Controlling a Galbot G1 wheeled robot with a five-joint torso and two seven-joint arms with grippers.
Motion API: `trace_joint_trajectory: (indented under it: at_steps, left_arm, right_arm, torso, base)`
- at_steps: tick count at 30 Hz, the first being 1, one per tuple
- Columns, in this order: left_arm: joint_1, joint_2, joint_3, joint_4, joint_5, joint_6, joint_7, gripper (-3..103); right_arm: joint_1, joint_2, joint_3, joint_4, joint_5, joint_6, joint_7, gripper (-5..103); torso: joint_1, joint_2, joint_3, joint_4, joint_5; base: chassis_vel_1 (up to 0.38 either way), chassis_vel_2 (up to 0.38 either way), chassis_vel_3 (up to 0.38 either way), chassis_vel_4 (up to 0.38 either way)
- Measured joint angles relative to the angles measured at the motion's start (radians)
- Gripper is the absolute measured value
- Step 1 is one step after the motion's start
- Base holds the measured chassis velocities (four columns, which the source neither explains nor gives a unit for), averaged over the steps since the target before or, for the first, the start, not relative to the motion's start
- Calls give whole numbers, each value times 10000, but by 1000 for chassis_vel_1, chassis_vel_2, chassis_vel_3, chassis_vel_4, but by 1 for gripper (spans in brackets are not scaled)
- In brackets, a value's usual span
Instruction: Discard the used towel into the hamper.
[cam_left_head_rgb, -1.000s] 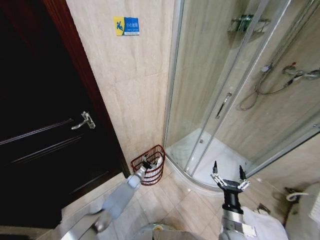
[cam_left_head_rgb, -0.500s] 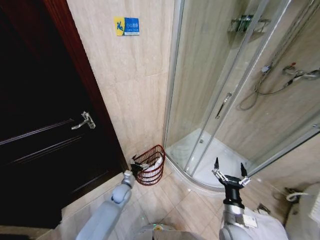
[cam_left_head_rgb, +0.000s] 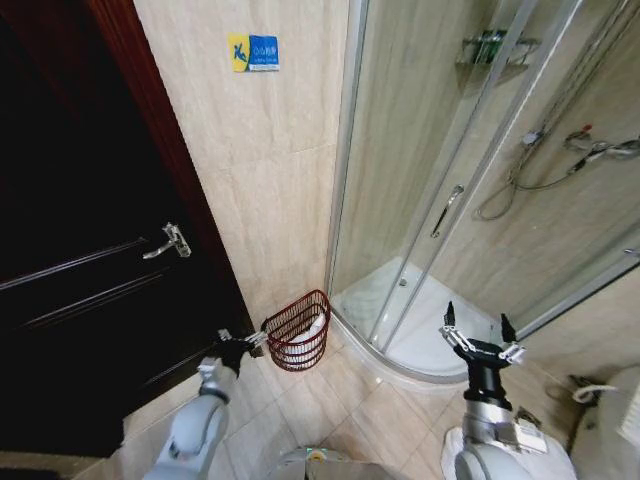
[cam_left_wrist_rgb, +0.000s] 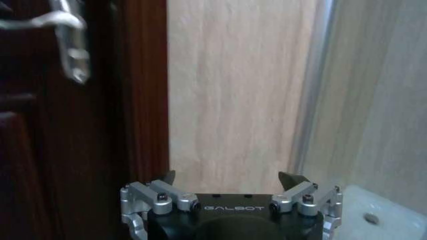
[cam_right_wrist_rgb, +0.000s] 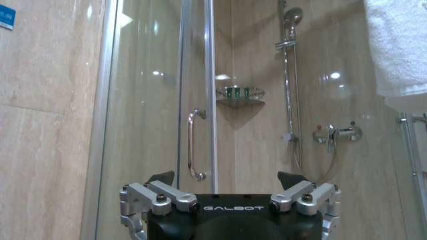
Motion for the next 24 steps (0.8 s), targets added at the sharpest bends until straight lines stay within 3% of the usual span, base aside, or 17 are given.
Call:
trace_joint_trajectory:
  at_steps: [8,11,18,24]
  left_arm:
    - [702,-786,-161,-1162,248,222,33,100]
    - [1053,-1020,-119,-1838,483,627,87,100]
    - [1425,-1079,-443,-2543,853,1535,862,100]
    - [1516,-1090,-576,-2744,866,1690,1093,100]
  right_arm:
    - [160,-179,5,180,218,-282,23,100]
    - [226,-223,10,305,337,-433,30,100]
    - [166,-142,33,399,515,-438,-18,100]
    - [63,-163,101,385,639,-366,-37,100]
  torso:
    - [1,-2,1,-1,1]
    - [1,-1,1,-1,1]
    - [1,-1,1,-1,1]
    - [1,-1,1,-1,0]
  base:
    - [0,0,0,0]
    - [0,0,0,0]
    - [0,0,0,0]
    - [0,0,0,0]
